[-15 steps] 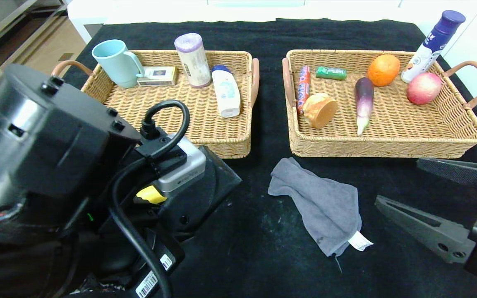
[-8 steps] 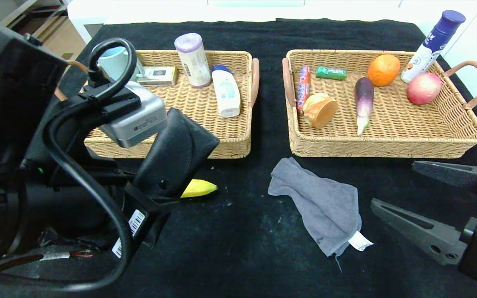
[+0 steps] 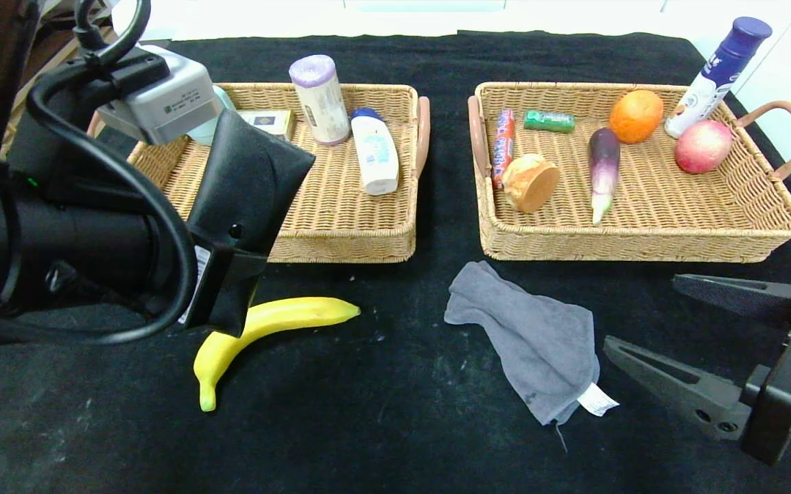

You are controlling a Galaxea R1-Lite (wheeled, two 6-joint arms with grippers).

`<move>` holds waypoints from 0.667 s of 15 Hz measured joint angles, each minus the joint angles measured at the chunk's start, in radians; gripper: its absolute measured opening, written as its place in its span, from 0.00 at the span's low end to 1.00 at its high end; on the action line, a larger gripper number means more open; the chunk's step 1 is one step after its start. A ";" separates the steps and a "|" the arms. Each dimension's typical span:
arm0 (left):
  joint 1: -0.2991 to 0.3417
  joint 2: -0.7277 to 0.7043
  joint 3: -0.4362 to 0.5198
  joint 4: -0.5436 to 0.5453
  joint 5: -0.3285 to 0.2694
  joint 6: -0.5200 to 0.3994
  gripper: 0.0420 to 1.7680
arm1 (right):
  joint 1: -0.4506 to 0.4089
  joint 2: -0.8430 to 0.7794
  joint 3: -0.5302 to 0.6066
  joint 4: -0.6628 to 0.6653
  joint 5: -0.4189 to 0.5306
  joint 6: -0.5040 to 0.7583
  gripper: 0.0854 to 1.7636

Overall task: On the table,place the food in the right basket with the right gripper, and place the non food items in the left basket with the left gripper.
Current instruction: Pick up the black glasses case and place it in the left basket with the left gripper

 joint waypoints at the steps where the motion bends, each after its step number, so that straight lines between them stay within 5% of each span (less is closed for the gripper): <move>1: 0.029 0.018 -0.015 -0.033 -0.012 0.002 0.39 | 0.000 0.001 0.000 -0.001 -0.001 0.000 0.97; 6: 0.164 0.141 -0.119 -0.173 -0.050 0.004 0.38 | 0.000 0.002 0.000 -0.004 -0.003 0.000 0.97; 10: 0.205 0.208 -0.174 -0.258 -0.073 0.002 0.38 | 0.001 0.004 0.001 -0.004 -0.002 -0.002 0.97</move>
